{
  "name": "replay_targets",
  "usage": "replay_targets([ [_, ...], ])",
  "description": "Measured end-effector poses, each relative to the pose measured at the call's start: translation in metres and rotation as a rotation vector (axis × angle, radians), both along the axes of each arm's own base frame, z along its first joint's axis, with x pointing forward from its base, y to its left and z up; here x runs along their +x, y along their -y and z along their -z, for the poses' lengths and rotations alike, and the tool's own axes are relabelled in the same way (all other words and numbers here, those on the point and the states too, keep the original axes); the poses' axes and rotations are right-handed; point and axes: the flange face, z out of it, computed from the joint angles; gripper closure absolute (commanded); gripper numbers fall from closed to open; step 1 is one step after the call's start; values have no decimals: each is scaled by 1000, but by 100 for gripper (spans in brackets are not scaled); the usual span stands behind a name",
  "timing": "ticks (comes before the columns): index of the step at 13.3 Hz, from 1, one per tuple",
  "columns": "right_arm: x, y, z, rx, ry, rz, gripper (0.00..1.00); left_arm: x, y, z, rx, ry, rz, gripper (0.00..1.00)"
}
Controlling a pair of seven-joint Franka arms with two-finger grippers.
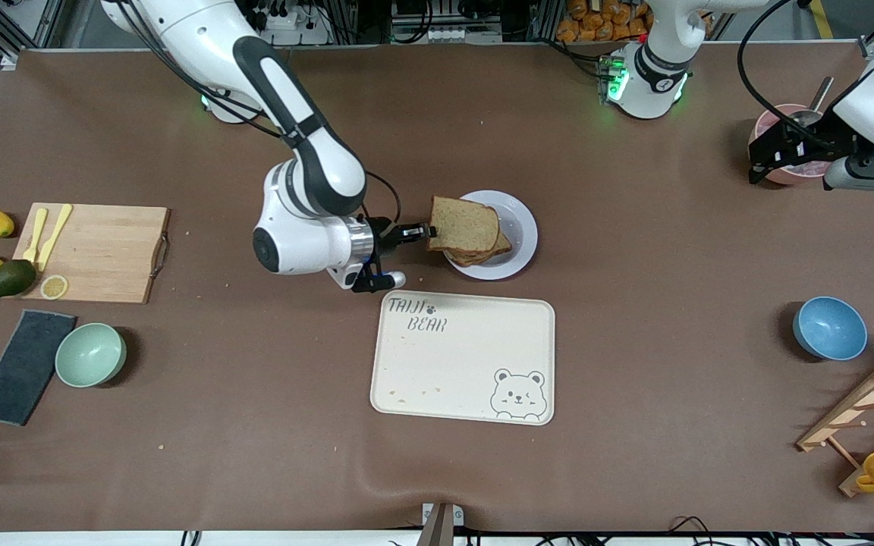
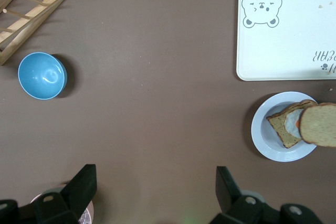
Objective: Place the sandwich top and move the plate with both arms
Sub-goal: 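Lift the bread slice and carry it toward the egg toast plate, then lay the bread slice on the egg toast and open the right gripper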
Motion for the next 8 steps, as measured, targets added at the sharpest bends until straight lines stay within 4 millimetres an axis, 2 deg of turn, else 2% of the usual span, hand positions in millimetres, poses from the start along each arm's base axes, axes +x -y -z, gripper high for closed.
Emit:
replay_targets([
  [4, -18, -29, 13, -47, 33, 23, 100, 0, 0, 0, 0, 0, 0, 0],
  [7, -21, -35, 26, -70, 55, 37, 99, 0, 0, 0, 0, 0, 0, 0],
  [8, -23, -37, 32, -80, 61, 43, 77, 0, 0, 0, 0, 0, 0, 0],
])
